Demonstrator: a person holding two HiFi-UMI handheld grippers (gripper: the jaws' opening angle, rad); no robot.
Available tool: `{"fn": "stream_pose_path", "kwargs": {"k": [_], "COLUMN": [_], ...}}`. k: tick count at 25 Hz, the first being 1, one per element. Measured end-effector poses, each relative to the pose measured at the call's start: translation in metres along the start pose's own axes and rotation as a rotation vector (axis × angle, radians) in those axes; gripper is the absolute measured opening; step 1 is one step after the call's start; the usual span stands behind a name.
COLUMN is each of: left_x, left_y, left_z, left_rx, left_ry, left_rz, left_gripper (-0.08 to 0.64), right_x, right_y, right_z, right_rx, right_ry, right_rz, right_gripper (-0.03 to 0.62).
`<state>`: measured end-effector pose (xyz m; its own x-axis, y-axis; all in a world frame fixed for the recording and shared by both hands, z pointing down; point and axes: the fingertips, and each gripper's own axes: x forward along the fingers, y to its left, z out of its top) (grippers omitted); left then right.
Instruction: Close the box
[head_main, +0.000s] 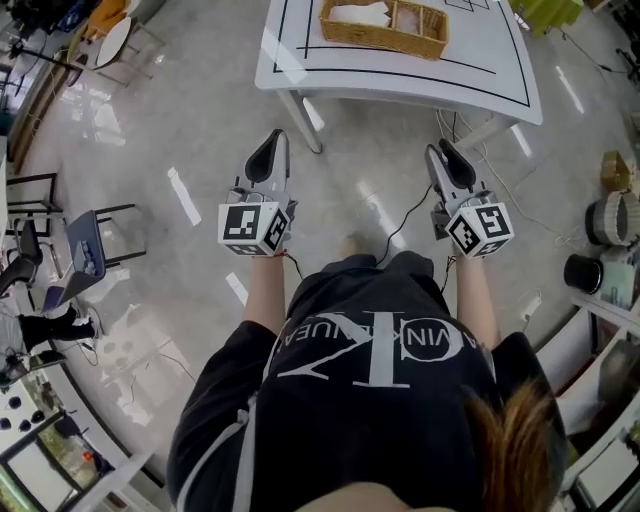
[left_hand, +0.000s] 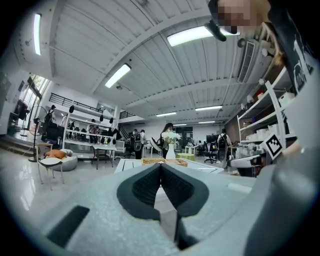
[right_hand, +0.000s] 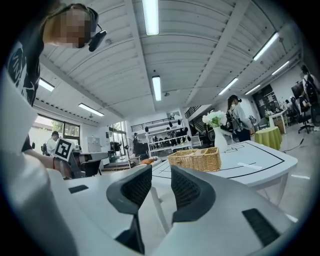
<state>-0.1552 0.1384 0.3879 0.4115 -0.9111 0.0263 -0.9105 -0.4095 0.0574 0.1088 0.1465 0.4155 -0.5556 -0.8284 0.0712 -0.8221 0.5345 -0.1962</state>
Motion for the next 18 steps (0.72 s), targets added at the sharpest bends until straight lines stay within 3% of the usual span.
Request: {"fn": "stream_pose_path", "kwargs": {"k": [10, 18], "left_x": [0.019, 0.039], "left_y": [0.012, 0.031], "left_z": [-0.005, -0.013], "left_rx": [-0.035, -0.060], "left_ry": [0.014, 0.028], "left_rz": [-0.053, -0.038], "left_gripper": [0.011, 0.011], "right_x": [0.026, 0.068], "right_y": [0.004, -0.002], "right_z": [0.004, 0.012], "right_rx": [-0.004, -0.015], "right_ry": [0.035, 0.045], "right_rz": [0.000, 0.045], "right_gripper": [0.150, 0.155]}}
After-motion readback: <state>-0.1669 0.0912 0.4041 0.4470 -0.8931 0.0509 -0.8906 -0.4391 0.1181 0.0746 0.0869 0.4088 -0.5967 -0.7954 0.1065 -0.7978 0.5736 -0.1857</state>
